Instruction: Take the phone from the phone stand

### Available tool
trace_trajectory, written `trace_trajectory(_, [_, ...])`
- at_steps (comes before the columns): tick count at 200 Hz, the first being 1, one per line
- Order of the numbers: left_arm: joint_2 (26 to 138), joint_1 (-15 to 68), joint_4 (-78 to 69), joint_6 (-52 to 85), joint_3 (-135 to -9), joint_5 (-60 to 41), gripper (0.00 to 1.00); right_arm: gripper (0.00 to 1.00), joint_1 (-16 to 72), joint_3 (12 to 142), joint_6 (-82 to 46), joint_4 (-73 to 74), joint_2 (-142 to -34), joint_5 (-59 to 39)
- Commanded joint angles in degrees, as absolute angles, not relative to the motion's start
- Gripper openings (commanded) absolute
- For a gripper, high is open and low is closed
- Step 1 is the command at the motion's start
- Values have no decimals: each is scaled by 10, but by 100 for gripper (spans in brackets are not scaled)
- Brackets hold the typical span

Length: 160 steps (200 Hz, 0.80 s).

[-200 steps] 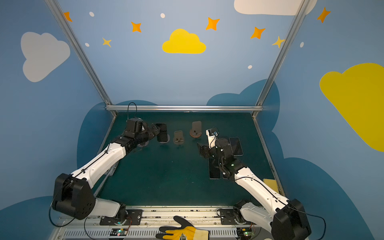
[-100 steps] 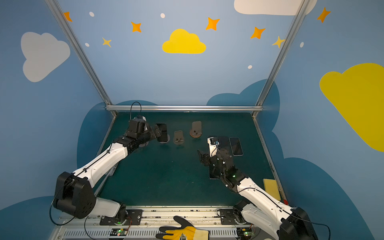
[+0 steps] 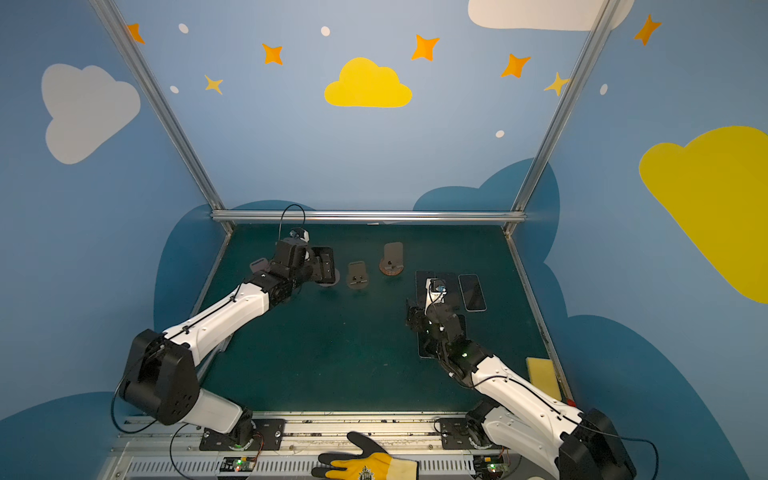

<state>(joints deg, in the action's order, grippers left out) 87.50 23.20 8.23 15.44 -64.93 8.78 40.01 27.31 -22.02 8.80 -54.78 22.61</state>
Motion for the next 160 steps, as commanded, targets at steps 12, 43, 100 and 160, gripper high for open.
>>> trace_trajectory(12, [914, 240, 64, 111, -687, 136, 100, 77, 403, 269, -223, 83, -546, 266])
trace_trajectory(43, [935, 240, 33, 125, -694, 103, 100, 77, 403, 269, -222, 78, -537, 262])
trace_trajectory(100, [1014, 240, 132, 111, -808, 184, 100, 77, 403, 269, -221, 72, -529, 273])
trace_trajectory(160, [1056, 234, 155, 109, -836, 185, 99, 77, 403, 276, -225, 69, -545, 271])
